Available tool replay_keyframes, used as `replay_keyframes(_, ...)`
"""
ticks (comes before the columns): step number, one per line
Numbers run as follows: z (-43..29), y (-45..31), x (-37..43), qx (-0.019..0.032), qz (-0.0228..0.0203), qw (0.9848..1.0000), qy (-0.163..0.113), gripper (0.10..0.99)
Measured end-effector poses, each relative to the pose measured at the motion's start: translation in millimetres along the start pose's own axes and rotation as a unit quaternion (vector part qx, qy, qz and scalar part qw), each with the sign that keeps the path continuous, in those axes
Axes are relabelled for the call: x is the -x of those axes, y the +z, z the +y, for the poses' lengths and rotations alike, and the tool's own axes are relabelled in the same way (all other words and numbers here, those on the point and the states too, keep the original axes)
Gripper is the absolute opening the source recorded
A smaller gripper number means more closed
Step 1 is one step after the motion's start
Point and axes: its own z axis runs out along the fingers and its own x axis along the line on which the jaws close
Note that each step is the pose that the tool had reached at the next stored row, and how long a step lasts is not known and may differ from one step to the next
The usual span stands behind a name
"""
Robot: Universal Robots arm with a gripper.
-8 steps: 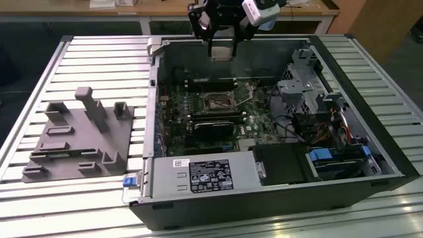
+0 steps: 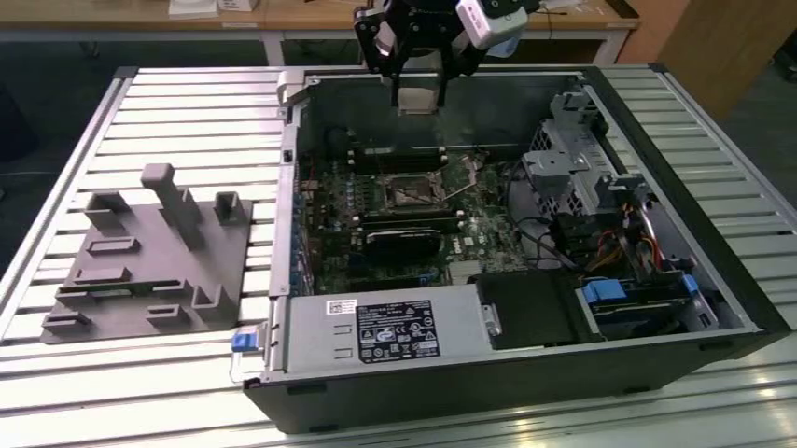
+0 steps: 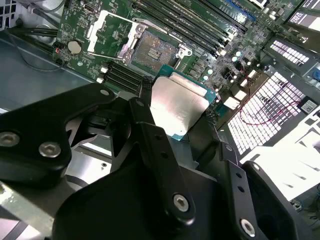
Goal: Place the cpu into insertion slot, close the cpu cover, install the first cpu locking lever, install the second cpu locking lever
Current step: 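Place the cpu into insertion slot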
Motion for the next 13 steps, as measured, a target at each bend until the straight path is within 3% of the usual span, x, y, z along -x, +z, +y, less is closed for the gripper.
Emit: replay_keyframes(13,-0.8,9.3,0.2,0.0005,0.0000,1.0000,0.000,0.537)
